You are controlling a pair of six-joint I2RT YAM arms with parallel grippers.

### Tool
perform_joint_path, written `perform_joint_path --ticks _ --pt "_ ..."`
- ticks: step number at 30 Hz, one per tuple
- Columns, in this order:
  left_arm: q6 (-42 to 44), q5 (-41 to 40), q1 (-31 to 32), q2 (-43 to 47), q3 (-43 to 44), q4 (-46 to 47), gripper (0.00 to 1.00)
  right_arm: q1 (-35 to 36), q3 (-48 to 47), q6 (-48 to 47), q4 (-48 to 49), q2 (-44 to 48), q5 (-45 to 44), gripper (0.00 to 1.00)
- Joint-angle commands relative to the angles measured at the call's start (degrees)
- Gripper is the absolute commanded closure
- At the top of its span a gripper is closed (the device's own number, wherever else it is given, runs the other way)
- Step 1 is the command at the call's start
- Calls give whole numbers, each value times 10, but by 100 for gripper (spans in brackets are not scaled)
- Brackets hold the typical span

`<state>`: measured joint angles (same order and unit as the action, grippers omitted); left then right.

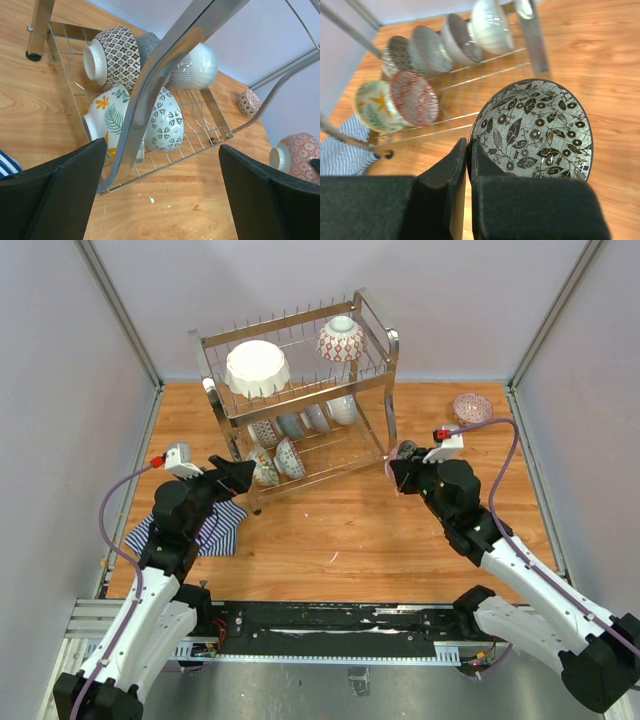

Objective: Unload the bowls from the dish rack
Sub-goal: Place the bowl with the bowl.

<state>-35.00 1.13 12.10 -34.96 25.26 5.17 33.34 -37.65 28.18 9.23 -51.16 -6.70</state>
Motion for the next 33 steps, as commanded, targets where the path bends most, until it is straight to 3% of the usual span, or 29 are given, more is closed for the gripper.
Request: perform_joint_path --ticks 1,7,11,14,21,33 --pt "-1 2 3 9 -7 7 0 -3 -29 -49 -62 35 -122 100" --pt "2 8 2 8 -4 6 0 -128 -65 -68 -111 3 -70 99" --pt "5 13 3 -4 -3 9 0 -249 -122 -73 -115 -83 25 99" --pt "12 19 3 -15 4 9 0 -296 -197 -100 -120 -161 33 99" --pt "49 31 3 -9 3 19 0 -340 -417 -161 -164 -357 33 99" --pt "52 7 4 -7 0 5 0 -363 -844 -248 -343 -694 -2 99"
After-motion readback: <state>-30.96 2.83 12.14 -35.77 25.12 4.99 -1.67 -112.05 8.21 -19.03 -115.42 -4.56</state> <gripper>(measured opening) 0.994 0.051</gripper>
